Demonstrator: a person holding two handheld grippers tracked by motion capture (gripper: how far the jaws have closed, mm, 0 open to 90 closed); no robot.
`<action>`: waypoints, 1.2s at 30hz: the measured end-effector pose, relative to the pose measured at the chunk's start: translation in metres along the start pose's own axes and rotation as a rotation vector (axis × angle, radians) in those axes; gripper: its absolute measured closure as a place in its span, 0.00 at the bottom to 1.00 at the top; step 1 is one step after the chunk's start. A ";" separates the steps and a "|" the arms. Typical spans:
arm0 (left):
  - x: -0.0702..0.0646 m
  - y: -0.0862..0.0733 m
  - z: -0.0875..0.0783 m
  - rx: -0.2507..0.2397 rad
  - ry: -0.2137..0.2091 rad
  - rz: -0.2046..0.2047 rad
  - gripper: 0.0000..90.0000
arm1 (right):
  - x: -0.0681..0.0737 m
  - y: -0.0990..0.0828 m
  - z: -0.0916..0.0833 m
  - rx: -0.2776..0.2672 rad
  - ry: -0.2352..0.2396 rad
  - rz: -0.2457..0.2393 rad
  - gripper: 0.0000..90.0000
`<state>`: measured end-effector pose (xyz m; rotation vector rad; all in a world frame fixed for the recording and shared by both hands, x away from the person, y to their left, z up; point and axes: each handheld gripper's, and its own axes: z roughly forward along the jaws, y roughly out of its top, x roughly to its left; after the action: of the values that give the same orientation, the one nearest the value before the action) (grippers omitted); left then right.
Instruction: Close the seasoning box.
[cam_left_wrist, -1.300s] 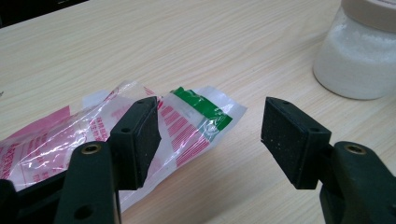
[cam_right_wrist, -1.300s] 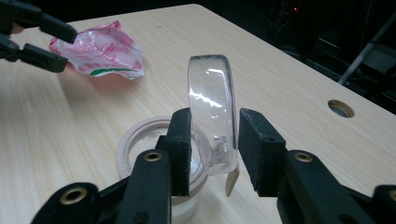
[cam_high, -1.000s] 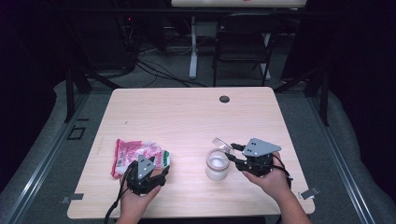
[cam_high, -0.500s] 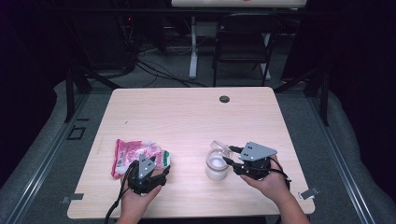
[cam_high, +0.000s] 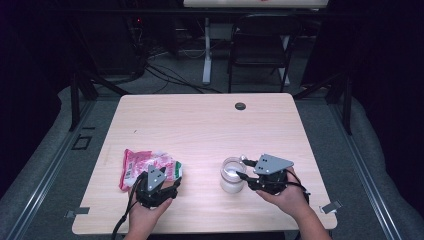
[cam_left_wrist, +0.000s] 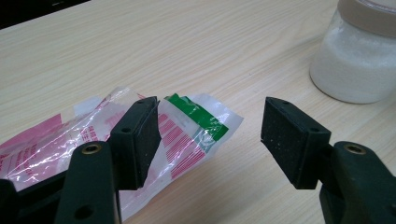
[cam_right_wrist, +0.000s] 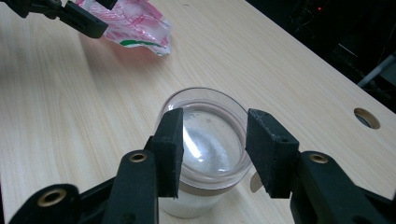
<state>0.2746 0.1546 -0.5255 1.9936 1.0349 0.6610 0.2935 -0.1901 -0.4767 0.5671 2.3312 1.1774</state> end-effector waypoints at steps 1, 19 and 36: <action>0.000 0.000 0.000 -0.001 -0.001 -0.001 0.41 | 0.000 0.000 0.000 0.001 0.001 0.001 0.63; 0.007 0.000 -0.002 -0.007 0.011 -0.017 0.41 | -0.004 0.000 -0.002 -0.022 0.022 0.036 0.57; 0.031 -0.004 -0.006 -0.022 0.048 -0.101 0.41 | -0.052 -0.033 -0.021 -0.026 -0.159 0.293 0.52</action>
<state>0.2852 0.1849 -0.5221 1.9017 1.1445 0.6658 0.3185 -0.2498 -0.4814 0.9822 2.1461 1.2367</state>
